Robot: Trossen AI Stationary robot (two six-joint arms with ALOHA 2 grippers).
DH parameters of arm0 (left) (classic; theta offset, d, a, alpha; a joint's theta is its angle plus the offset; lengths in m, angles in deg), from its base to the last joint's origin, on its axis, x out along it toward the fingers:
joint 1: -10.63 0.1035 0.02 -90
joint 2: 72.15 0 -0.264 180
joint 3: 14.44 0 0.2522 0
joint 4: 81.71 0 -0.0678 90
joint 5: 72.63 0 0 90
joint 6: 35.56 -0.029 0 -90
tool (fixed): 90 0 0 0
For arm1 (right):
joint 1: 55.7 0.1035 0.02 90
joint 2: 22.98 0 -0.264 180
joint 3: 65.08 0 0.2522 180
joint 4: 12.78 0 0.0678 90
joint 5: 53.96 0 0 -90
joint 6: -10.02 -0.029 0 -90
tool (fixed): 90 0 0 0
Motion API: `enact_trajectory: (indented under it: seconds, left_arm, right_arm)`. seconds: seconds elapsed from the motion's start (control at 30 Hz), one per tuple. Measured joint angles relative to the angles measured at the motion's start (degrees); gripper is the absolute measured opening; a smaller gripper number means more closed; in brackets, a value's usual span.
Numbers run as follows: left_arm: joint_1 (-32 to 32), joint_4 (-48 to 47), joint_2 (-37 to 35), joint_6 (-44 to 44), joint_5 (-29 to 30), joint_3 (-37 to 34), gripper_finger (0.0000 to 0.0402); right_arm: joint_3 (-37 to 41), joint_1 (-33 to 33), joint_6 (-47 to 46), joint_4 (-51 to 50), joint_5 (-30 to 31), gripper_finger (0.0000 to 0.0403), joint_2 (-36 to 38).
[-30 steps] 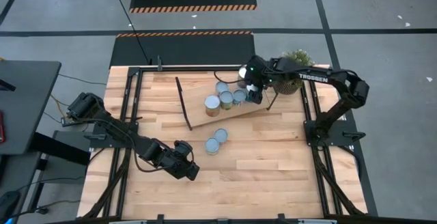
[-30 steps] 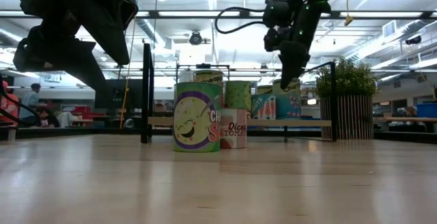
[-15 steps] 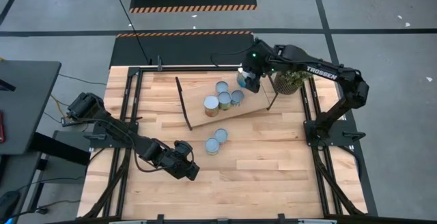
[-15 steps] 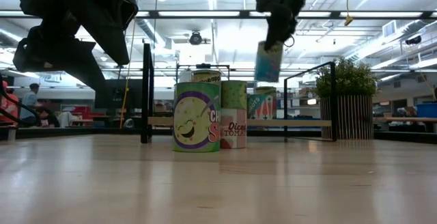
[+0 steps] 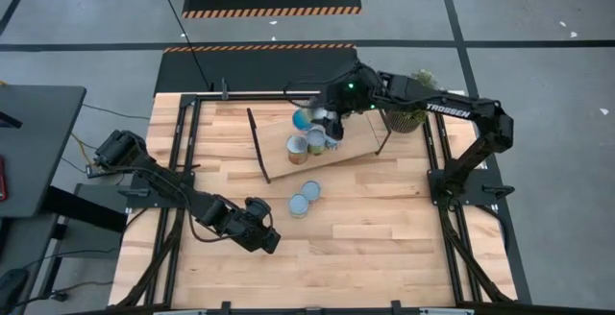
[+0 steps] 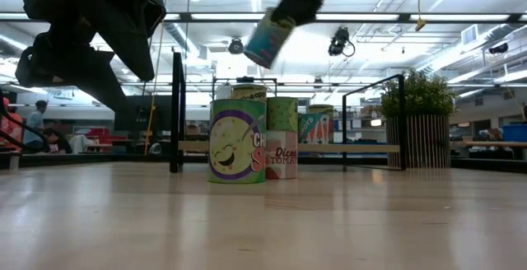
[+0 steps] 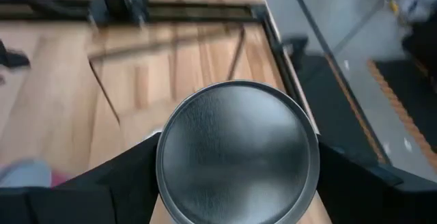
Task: Pick and place cans onto a shelf
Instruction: Put the blue can on the shelf
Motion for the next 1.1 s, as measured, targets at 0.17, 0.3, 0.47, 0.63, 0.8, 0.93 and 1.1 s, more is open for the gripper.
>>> enact_trajectory:
  seconds: [0.17, 0.3, 0.47, 0.63, 0.8, 0.93, 1.1]
  left_arm:
    - [0.00, -0.01, 0.00, 0.06, 0.18, 0.00, 0.0211]
    - [0.00, 0.06, 0.00, 0.10, 1.31, -0.02, 0.0211]
    - [0.00, 0.04, 0.00, -0.20, 1.42, -0.02, 0.0211]
    - [0.00, -0.36, 0.00, -0.12, 1.49, -0.02, 0.0211]
    - [0.00, -0.39, 0.00, -0.03, 1.51, -0.02, 0.0211]
    - [0.00, -0.31, 0.00, 0.13, 1.49, -0.02, 0.0211]
    - [0.00, -0.24, 0.00, 0.15, 1.49, -0.02, 0.0211]
  right_arm:
    - [0.02, 1.11, 0.02, 5.64, -2.53, 0.0335, -4.31]
    - [-3.83, 1.43, -0.85, 5.11, -1.45, 0.0335, -9.54]
    - [-15.53, 1.06, -1.58, -0.81, 0.63, 0.0335, -17.24]
    - [-25.35, 0.05, -1.86, -7.87, 1.17, 0.0335, -24.38]
    - [-29.09, -1.47, -3.12, -12.12, 1.19, 0.0335, -30.17]
    - [-29.11, -2.70, -5.44, -13.76, 1.17, 0.0335, -32.51]
    - [-29.14, -3.52, -7.80, -15.45, 1.17, 0.0335, -33.25]
